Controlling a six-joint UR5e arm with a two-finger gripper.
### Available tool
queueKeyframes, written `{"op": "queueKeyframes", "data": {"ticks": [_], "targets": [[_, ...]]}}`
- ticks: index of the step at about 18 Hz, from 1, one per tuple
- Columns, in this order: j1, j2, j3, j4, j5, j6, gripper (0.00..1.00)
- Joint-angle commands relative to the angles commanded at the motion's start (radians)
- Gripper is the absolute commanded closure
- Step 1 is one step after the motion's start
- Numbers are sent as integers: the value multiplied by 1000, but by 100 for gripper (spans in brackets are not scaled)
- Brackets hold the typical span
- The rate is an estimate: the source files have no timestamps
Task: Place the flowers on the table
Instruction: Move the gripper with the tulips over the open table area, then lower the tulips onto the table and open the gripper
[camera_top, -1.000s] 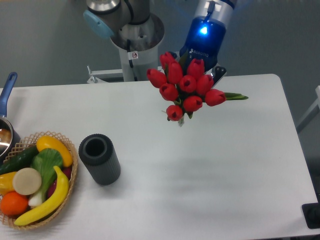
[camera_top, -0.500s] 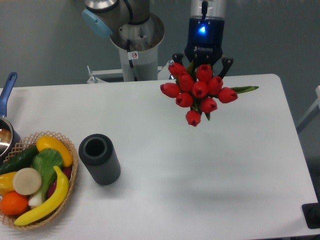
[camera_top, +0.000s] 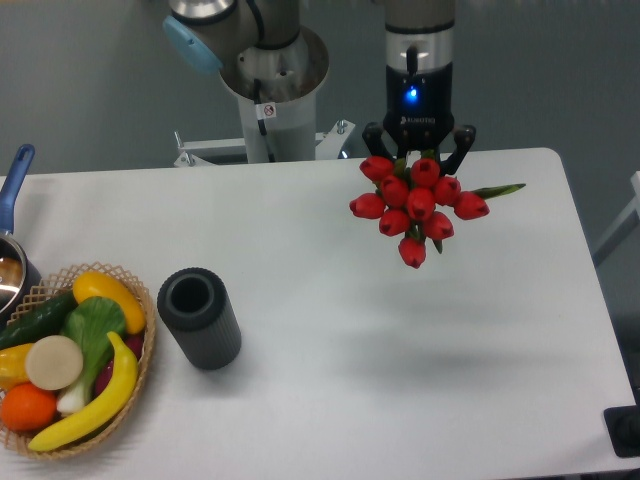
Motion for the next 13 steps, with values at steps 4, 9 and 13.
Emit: {"op": "queueKeyframes", "data": {"ticks": [4, 9, 13], "targets": [[-18, -37, 2, -57, 54, -3, 59], [-23, -112, 8, -98, 55, -14, 59], [-32, -184, 12, -98, 54, -69, 59]]}}
